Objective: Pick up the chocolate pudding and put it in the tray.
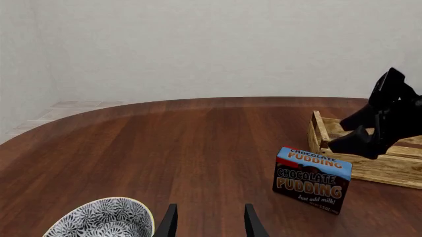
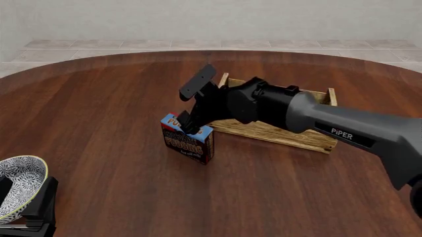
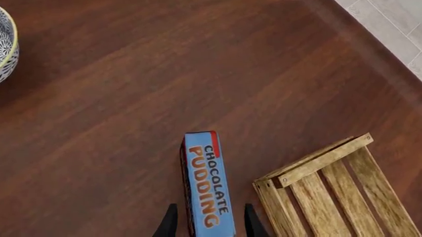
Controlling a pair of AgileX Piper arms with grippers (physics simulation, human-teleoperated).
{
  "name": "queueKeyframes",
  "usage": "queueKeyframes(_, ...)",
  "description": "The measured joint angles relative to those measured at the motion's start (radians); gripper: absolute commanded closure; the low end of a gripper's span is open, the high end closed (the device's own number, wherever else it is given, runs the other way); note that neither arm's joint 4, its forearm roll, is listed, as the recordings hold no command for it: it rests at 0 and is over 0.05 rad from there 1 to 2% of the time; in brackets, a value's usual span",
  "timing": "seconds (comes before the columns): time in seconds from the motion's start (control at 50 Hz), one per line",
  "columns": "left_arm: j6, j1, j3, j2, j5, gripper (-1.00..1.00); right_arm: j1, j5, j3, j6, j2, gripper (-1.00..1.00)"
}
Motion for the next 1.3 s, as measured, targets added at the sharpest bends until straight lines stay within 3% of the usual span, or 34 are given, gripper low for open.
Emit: queueKeyframes(1.3, 0.0, 0.0, 0.0, 0.0, 0.0, -1.0, -0.013, -0.063, 0.059, 0.032, 0.031, -1.0)
